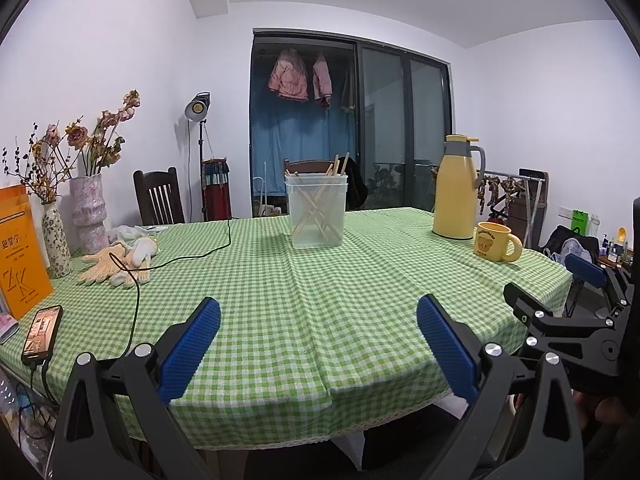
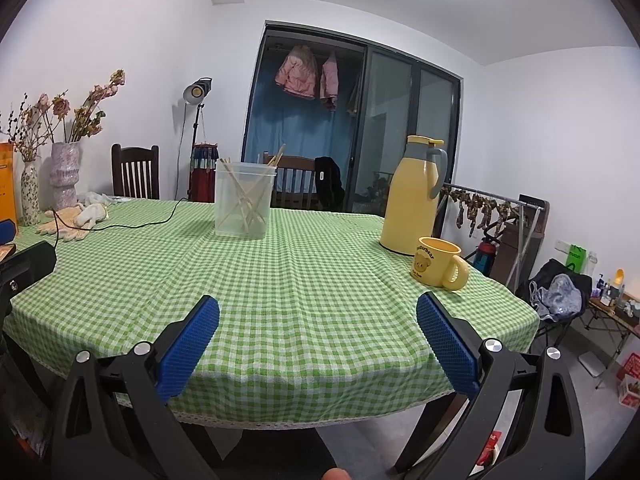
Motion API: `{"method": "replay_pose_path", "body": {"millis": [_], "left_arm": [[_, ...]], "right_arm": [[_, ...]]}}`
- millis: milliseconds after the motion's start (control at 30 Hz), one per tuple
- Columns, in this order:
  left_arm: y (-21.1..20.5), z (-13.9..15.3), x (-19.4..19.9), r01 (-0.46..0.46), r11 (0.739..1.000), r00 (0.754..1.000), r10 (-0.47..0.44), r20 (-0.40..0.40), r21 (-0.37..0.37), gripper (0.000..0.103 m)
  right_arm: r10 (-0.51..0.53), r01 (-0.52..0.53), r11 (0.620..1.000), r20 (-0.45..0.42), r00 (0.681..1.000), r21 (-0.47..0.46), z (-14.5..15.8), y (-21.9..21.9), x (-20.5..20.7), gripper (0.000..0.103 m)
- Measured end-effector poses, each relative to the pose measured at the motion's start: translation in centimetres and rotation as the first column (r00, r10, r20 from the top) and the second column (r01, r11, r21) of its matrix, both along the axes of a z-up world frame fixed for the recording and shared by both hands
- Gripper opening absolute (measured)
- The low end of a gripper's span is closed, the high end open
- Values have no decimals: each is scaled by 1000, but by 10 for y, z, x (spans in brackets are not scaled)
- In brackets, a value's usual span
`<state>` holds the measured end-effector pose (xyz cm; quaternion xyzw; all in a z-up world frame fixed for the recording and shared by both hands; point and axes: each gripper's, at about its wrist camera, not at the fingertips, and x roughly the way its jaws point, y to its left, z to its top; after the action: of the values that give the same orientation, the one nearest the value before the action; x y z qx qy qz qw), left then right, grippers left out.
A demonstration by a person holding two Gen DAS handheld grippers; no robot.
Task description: Organize utensils
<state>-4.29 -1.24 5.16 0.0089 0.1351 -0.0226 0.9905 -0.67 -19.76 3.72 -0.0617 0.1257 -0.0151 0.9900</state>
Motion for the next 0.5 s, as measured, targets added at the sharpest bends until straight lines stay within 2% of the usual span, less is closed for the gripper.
{"method": "replay_pose_path", "body": {"millis": [367, 500], "left_arm": [[-2, -1, 1, -32, 999, 999, 32, -8, 14, 95], [-5, 1, -4, -11, 1000, 1000, 11, 14, 19, 95]], "right_arm": [[-2, 2, 1000, -8, 1000, 3, 0, -1, 1, 95], [0, 0, 1000, -6, 1000, 2, 0, -1, 1, 95]]}}
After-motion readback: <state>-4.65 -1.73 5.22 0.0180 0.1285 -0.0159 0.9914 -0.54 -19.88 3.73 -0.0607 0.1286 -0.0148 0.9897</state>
